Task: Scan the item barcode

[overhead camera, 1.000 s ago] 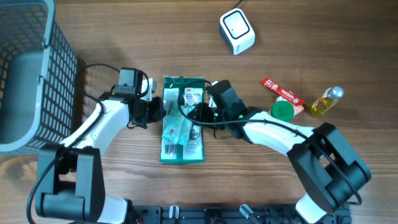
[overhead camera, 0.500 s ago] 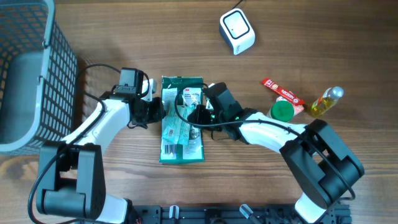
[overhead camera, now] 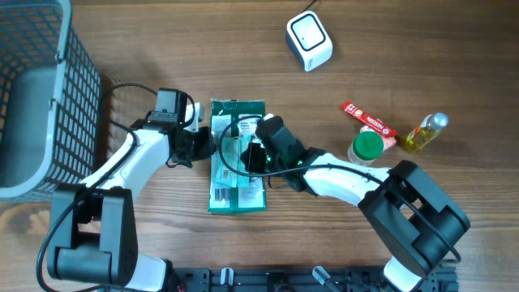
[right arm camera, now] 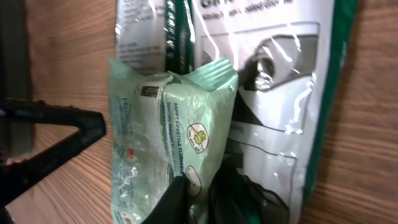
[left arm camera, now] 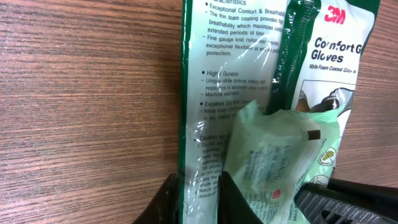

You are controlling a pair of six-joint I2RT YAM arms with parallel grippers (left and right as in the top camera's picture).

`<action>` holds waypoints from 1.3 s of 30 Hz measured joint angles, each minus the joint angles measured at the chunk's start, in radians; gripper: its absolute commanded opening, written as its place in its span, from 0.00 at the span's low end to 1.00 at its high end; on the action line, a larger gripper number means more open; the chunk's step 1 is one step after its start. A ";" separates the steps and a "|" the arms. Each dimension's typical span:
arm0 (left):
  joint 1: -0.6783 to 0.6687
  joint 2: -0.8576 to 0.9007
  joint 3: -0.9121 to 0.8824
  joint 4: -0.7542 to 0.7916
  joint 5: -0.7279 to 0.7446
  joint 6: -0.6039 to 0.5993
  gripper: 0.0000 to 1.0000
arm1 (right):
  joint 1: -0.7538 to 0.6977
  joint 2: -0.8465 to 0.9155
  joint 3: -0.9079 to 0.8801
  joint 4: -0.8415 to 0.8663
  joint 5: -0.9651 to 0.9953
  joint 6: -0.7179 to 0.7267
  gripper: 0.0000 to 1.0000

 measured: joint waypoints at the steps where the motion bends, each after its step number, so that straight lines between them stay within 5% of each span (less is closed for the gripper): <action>1: 0.000 0.000 0.000 0.000 0.000 0.000 0.12 | 0.000 0.000 0.000 0.015 -0.002 0.000 0.07; 29: 0.000 0.000 0.000 0.000 0.000 0.000 0.12 | -0.040 -0.063 0.000 -0.091 0.008 -0.042 0.05; 30: 0.000 0.000 0.000 0.000 0.000 0.000 0.12 | -0.040 -0.063 0.000 -0.092 0.011 -0.042 0.08; 33: 0.000 0.000 0.000 0.000 0.000 0.000 0.12 | -0.040 -0.063 0.000 -0.092 0.019 -0.048 0.50; 39: 0.000 0.000 0.000 0.000 0.000 0.000 0.13 | -0.040 -0.066 0.000 -0.137 0.093 -0.063 0.61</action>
